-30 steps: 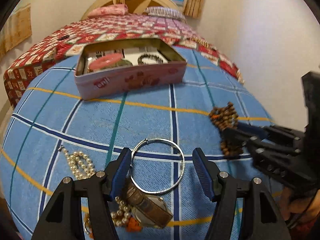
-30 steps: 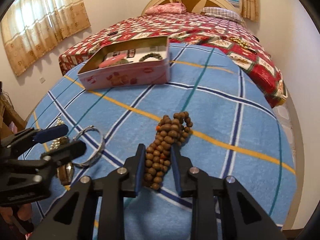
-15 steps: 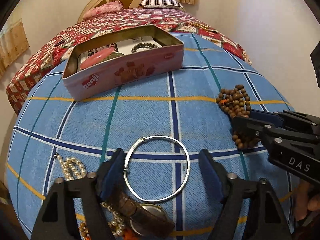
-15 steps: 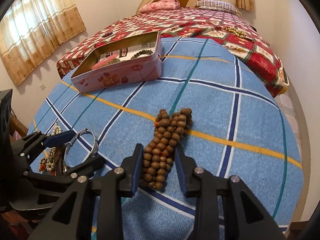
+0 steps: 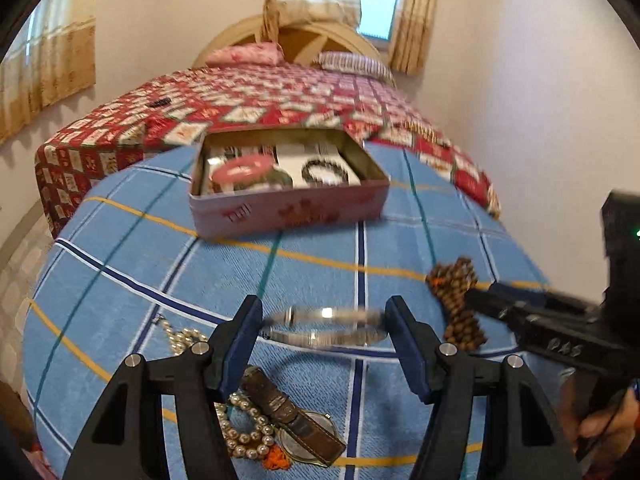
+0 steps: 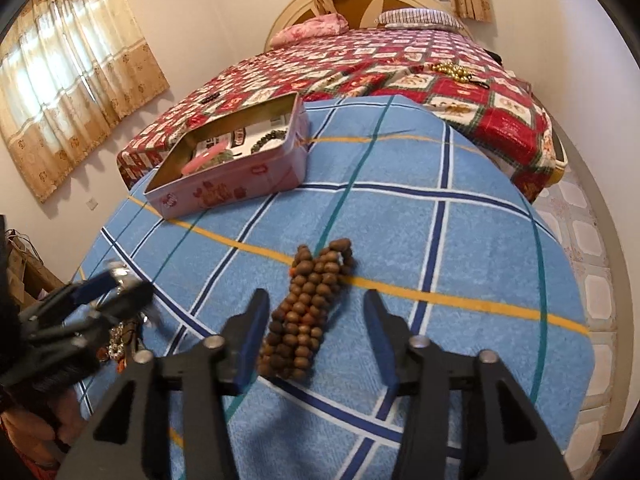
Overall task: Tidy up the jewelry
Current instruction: 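Grasp the silver bangle with the left tool while the right tool lifts the brown beads, then carry the silver bangle and brown beads over the pink tin with both tools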
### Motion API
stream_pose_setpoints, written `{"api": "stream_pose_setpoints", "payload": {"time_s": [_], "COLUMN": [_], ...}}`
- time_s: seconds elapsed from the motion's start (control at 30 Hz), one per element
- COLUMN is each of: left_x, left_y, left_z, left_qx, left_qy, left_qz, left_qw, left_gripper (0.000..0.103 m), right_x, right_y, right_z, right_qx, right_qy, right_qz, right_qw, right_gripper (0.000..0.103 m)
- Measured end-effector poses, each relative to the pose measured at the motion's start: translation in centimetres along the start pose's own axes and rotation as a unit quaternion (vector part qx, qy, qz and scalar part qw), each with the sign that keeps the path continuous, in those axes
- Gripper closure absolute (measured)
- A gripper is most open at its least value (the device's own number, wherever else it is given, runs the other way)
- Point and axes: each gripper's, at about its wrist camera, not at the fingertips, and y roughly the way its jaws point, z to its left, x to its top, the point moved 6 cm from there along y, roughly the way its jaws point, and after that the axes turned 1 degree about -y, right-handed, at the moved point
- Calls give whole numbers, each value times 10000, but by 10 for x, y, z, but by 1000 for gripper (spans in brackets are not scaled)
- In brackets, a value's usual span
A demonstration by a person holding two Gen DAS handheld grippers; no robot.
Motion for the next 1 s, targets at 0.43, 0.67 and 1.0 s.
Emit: {"api": "stream_pose_setpoints", "payload": {"time_s": [0.43, 0.67, 1.0], "left_x": [6, 10, 20], "left_y": [-13, -21, -29], "left_z": [9, 11, 11], "left_qx": [-49, -82, -86], "left_qy": [-160, -241, -292], "left_qz": [-260, -392, -544], "left_qw": [9995, 9989, 9981], "left_gripper": [39, 39, 39], "right_x": [-8, -5, 34], "right_y": [32, 21, -22], "right_z": [30, 22, 41], "right_qx": [-877, -582, 33], "right_qy": [-1159, -846, -669], "right_qz": [435, 285, -601], "right_qw": [9884, 9943, 9959], "right_gripper": [73, 74, 74]}}
